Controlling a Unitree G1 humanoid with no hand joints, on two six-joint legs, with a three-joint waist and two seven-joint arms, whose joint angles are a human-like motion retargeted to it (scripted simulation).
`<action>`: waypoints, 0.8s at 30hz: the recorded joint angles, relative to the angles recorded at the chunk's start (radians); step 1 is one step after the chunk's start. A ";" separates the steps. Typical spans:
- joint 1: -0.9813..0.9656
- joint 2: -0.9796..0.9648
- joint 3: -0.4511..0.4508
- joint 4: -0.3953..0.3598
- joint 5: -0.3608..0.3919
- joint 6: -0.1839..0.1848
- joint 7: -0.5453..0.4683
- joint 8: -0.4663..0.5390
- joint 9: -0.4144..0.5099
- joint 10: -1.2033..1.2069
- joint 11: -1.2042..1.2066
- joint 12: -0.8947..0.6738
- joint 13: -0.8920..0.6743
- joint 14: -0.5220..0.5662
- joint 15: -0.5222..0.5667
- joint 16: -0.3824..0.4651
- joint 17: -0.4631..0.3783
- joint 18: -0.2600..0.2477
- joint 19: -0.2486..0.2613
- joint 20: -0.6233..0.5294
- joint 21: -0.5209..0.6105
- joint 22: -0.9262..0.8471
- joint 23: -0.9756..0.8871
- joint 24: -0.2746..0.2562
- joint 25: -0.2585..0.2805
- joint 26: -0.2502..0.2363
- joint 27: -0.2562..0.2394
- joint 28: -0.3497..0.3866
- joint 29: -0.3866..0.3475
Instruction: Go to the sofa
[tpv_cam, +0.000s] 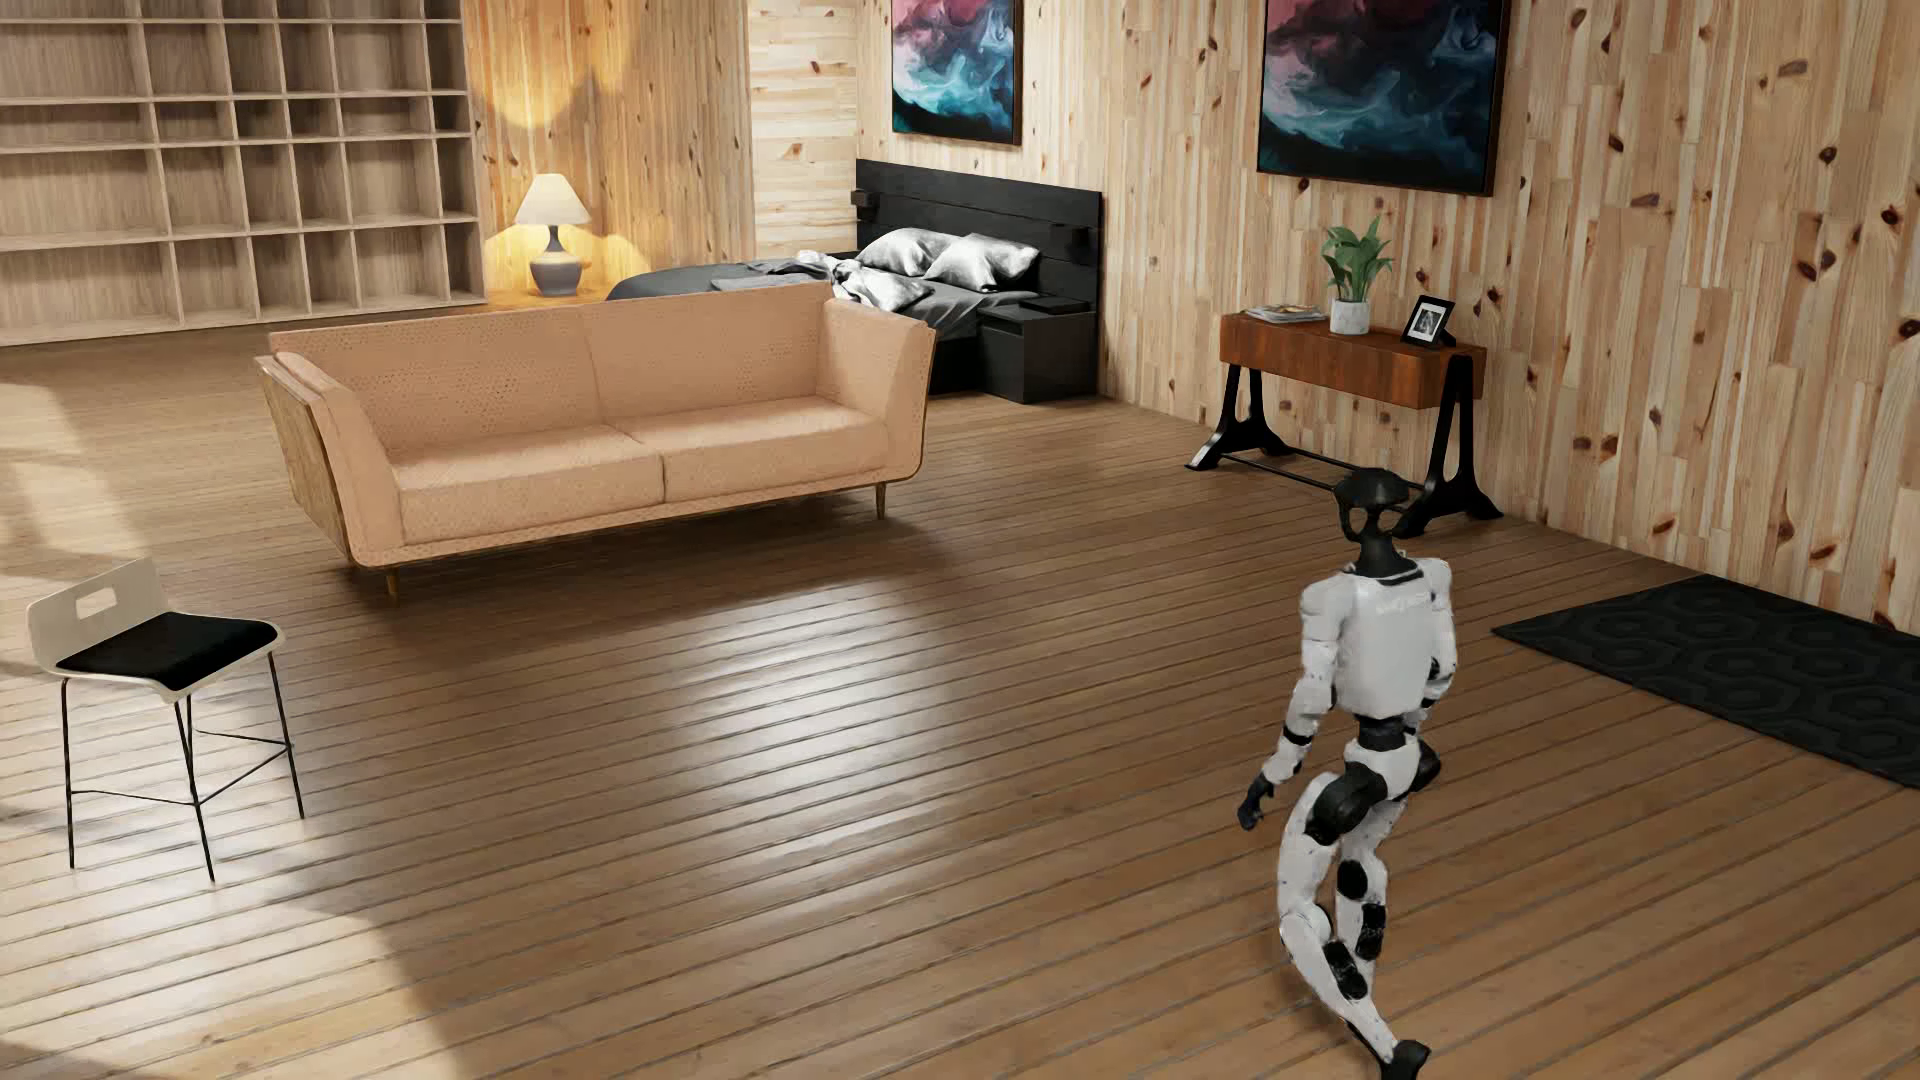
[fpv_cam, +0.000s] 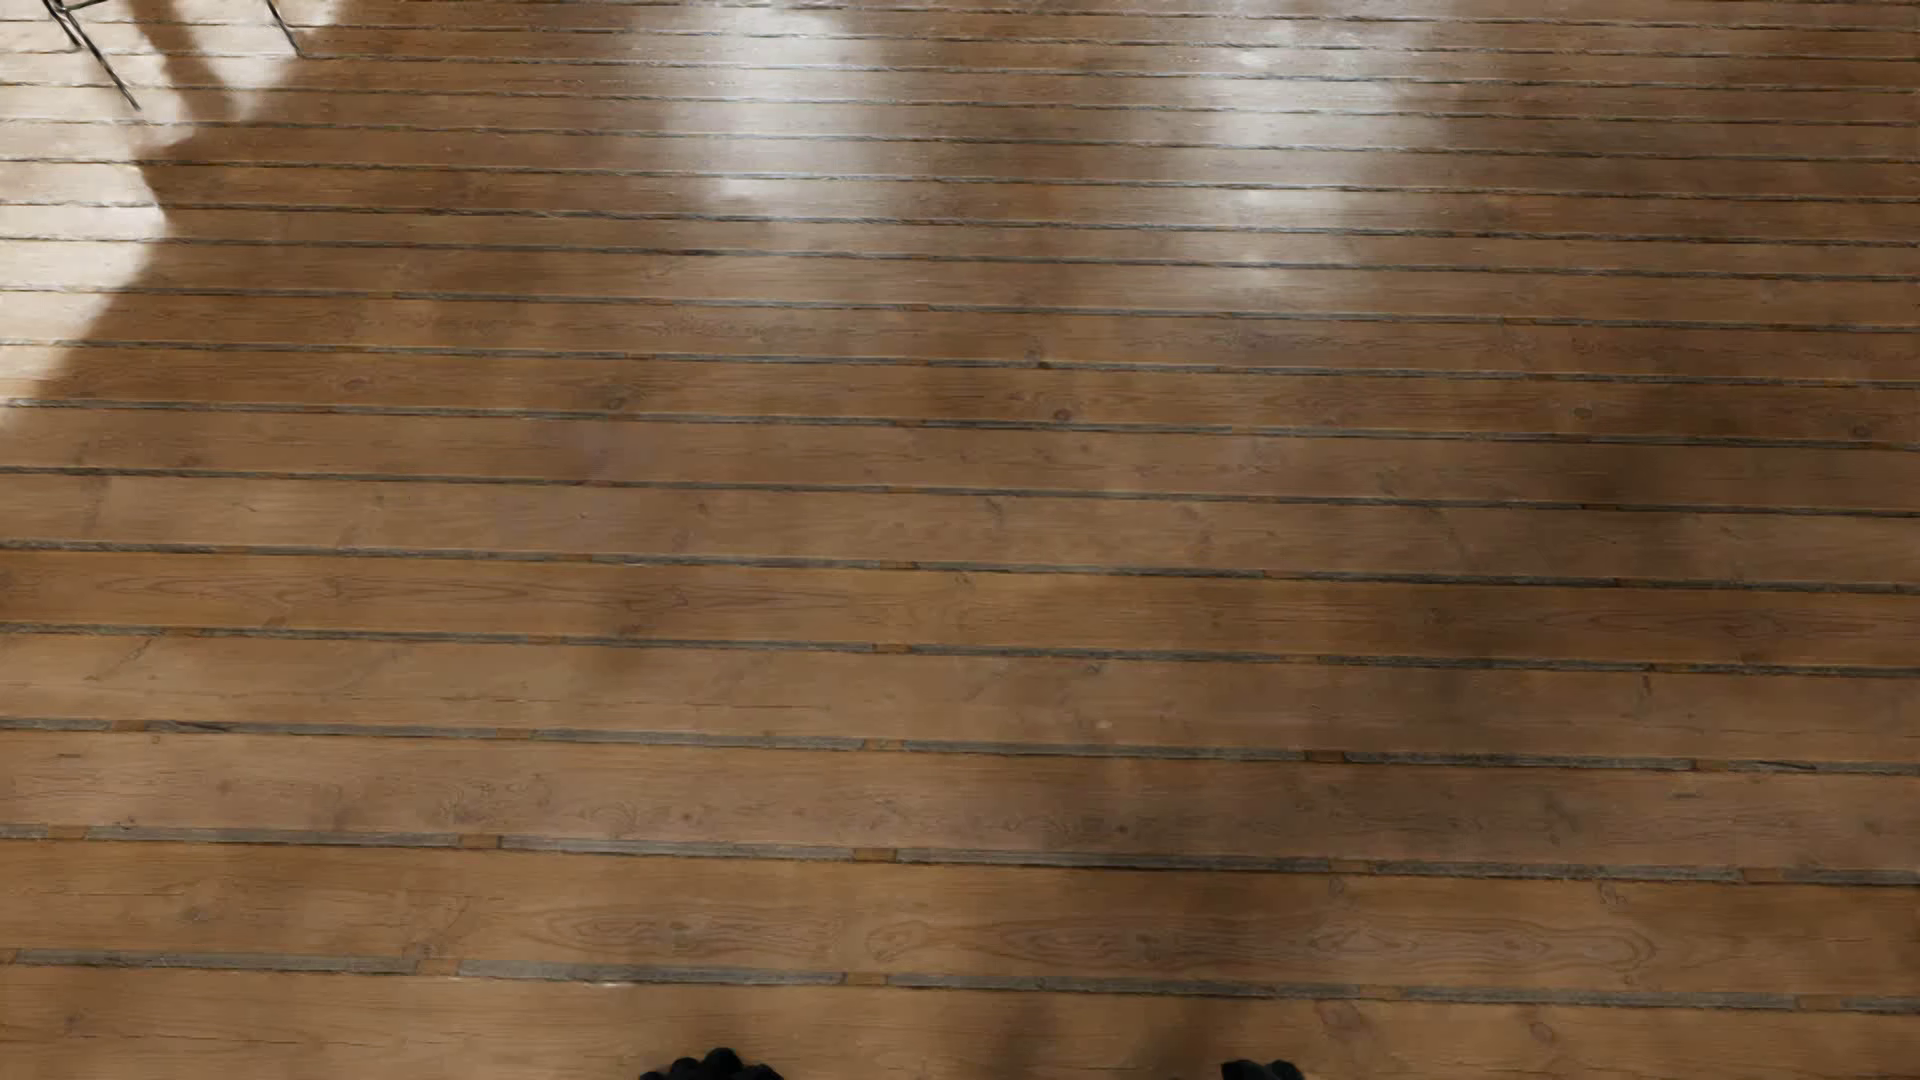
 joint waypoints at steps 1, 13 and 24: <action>-0.065 0.043 0.003 -0.009 0.015 0.010 -0.018 -0.003 0.003 0.062 -0.005 0.027 -0.012 -0.061 -0.026 0.023 0.000 0.012 -0.005 0.013 -0.010 -0.025 -0.002 0.001 -0.006 -0.017 -0.019 0.010 -0.021; -0.334 0.513 0.131 -0.091 0.078 0.000 0.021 0.104 -0.046 -0.988 -0.177 0.248 -0.079 -0.226 -0.139 -0.033 -0.044 0.157 0.005 0.348 0.111 -0.156 -0.087 0.072 -0.039 -0.062 -0.057 0.048 -0.079; -0.056 -0.011 0.116 -0.299 -0.294 -0.159 0.121 0.134 -0.019 -0.788 0.792 0.057 0.122 -0.337 0.242 -0.140 -0.172 0.262 0.231 0.354 0.125 0.011 -0.157 0.203 -0.045 -0.147 -0.026 0.034 0.123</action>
